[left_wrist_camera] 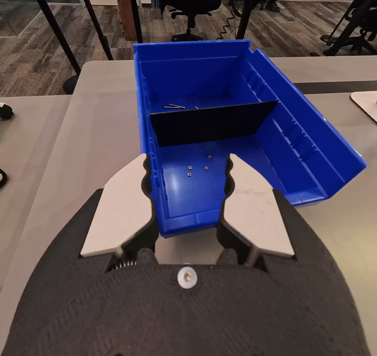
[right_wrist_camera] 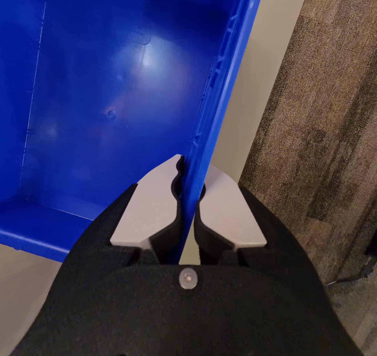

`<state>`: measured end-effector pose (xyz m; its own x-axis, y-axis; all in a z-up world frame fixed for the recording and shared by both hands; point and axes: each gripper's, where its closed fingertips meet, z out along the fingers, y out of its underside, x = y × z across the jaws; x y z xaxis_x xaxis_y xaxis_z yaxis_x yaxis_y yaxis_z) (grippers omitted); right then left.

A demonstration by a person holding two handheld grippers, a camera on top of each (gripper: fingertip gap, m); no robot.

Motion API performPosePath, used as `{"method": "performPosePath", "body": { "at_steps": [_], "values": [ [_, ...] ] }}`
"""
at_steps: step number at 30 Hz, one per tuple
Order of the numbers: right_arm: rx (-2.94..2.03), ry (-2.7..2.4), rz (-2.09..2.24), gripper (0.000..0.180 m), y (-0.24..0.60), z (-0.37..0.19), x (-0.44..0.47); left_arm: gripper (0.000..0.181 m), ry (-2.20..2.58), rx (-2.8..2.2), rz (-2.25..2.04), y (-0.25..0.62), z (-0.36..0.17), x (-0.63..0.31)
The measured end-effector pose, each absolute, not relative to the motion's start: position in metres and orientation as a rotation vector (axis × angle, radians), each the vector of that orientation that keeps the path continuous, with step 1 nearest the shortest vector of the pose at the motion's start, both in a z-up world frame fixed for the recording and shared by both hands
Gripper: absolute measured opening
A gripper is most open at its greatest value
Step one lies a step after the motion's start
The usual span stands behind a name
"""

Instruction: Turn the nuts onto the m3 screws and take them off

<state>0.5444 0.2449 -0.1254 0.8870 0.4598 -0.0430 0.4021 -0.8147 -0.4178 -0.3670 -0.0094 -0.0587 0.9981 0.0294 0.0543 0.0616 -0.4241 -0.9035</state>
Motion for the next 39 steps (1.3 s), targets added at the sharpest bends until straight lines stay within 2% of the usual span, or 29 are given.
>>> {"method": "performPosePath", "body": {
  "at_steps": [5, 9, 11, 14, 17, 21, 30, 32, 33, 34, 35, 39],
  "values": [
    [-2.600, -0.668, 0.192, 0.010, 0.253, -0.122, 0.544, 0.070, -0.079, -1.996, 0.002, -0.012, -0.058, -0.372],
    [-2.456, -0.580, 0.147, 0.048, 0.259, -0.095, 0.559, 0.070, -0.103, -1.955, 0.053, -0.020, -0.051, -0.384],
    [-2.380, -0.525, 0.085, 0.053, 0.255, -0.073, 0.571, 0.068, -0.119, -1.951, 0.105, -0.026, -0.048, -0.396],
    [-2.255, -0.502, -0.012, 0.045, 0.238, -0.034, 0.575, 0.067, -0.121, -1.986, 0.119, -0.030, -0.054, -0.406],
    [-2.161, -0.512, -0.050, 0.045, 0.212, -0.001, 0.562, 0.056, -0.089, -2.046, 0.117, -0.027, -0.067, -0.409],
    [-2.075, -0.563, -0.108, 0.039, 0.174, 0.026, 0.536, 0.020, -0.043, -2.078, 0.061, -0.020, -0.078, -0.403],
    [-1.910, -0.726, -0.067, 0.028, 0.114, 0.060, 0.443, 0.005, -0.063, -2.043, -0.016, 0.007, -0.079, -0.391],
    [-1.875, -0.753, -0.041, 0.029, 0.106, 0.066, 0.421, 0.006, -0.063, -2.036, 0.012, 0.009, -0.079, -0.391],
    [-1.857, -0.770, -0.035, 0.030, 0.102, 0.069, 0.409, 0.025, -0.071, -2.033, 0.001, 0.007, -0.078, -0.390],
    [-1.838, -0.788, -0.040, 0.030, 0.097, 0.071, 0.398, 0.055, -0.090, -2.037, -0.055, 0.003, -0.078, -0.387],
    [-1.817, -0.810, -0.047, 0.031, 0.091, 0.074, 0.387, 0.073, -0.093, -2.020, -0.113, -0.003, -0.072, -0.384],
    [-1.701, -0.926, 0.000, 0.030, 0.063, 0.082, 0.331, 0.072, -0.037, -1.971, 0.006, -0.047, -0.051, -0.418]
  ]
}}
